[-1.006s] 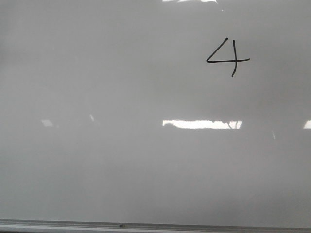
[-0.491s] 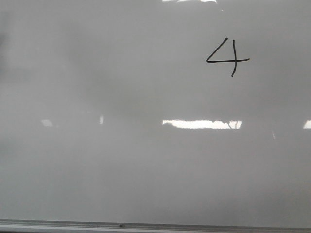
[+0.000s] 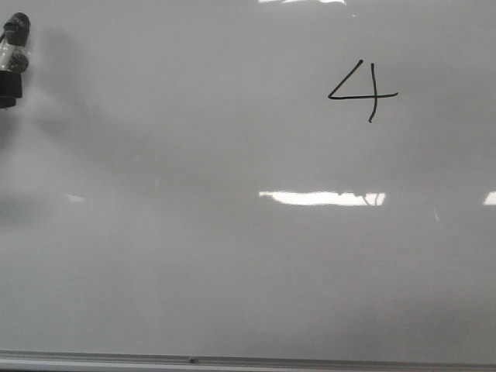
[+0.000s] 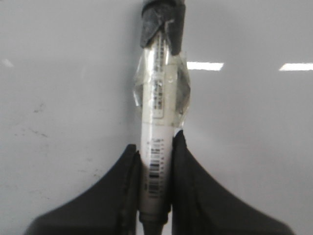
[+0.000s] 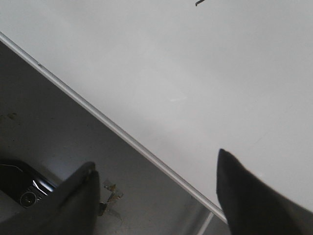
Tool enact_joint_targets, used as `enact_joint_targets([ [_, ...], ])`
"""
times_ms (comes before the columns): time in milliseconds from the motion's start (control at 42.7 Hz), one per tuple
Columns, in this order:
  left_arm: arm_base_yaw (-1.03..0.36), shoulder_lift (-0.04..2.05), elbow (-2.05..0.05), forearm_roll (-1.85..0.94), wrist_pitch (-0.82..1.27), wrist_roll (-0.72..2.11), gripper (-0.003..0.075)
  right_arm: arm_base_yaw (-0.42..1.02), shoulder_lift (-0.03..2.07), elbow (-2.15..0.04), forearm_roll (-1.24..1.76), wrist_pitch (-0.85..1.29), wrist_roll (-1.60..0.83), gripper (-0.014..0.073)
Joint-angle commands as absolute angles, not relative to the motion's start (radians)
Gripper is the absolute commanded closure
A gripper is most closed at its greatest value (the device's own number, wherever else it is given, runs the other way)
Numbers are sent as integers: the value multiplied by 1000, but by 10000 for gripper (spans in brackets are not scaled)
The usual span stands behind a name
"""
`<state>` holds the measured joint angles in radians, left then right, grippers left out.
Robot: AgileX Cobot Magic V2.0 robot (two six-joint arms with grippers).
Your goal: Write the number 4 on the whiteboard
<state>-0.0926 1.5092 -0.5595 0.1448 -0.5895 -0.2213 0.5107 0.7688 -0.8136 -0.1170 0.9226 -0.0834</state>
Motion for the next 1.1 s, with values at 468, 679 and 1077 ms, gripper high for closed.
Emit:
enact_joint_targets([
  [468, -92, 1511, -587, 101, -652, -232, 376, 506, 762, -775, -130, 825, -80, 65],
  [679, -92, 1332, -587, 108, -483, -232, 344, 505, 730, -780, -130, 817, -80, 65],
  [1077, -213, 875, -769, 169, 230, -195, 344, 505, 590, -914, -130, 834, -81, 65],
])
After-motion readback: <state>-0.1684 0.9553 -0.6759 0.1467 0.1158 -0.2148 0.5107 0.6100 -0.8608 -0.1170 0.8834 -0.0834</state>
